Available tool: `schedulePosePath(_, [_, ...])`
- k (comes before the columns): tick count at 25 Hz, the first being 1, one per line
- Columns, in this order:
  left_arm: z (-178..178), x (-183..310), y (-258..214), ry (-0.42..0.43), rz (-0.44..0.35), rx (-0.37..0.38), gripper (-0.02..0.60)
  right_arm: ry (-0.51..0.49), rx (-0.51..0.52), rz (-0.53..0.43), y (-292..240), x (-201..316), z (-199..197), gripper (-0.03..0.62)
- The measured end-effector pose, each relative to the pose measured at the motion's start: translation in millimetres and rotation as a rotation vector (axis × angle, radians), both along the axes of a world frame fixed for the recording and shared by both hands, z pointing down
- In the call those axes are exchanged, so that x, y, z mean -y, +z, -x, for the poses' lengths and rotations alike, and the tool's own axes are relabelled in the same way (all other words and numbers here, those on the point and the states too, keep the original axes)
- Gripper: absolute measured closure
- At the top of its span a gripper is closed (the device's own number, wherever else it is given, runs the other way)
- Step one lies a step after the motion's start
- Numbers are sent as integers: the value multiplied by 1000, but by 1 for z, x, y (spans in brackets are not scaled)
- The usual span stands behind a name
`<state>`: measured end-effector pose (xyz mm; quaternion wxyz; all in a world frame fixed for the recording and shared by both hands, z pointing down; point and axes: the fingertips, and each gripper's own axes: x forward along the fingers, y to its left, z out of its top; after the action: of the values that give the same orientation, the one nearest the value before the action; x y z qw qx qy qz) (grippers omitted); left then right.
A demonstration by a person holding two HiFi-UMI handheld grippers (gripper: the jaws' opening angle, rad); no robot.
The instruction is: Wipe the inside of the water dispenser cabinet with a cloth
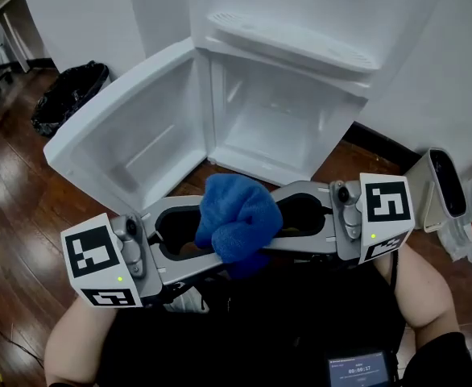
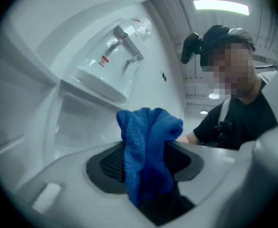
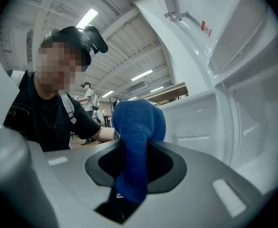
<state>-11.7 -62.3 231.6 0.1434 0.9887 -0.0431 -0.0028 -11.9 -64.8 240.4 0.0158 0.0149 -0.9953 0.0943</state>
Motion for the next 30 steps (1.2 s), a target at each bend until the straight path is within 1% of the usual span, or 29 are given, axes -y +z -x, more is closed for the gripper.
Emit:
schedulePosePath(2, [2,-2,-4,-8,7,-23,405,6,17,28,-1,1,0,485])
schedulePosePath(4, [2,-5,-6,-18,11,-39,426,6,31,49,-2,-1,1,484])
schedulePosePath(8, [2,-11,-9,-39,4,-44,444,0,41,67,-3,-6,2,485])
schedulePosePath(12, [0,-14,-10,-60,-7,-28,465,4,44,69,-4,-9,0,484])
schedulePosePath(22, [-2,-13,-1,-86,-29,17,469,9,26,102,6,-7,0,482])
schedulePosePath(24, [0,-6,-1,-135,-54,34,474,45,25,95,6,0,1,470])
schedulePosePath(26, [6,6,-5,-230,-99,43,477,104,34,82,2,10,-1,362])
schedulePosePath(28, [15,24,-11,-348,-161,54,479,198,58,56,-7,25,-11,349])
schedulePosePath(30, [27,48,-17,-480,-201,72,478,347,101,16,-22,47,-31,349])
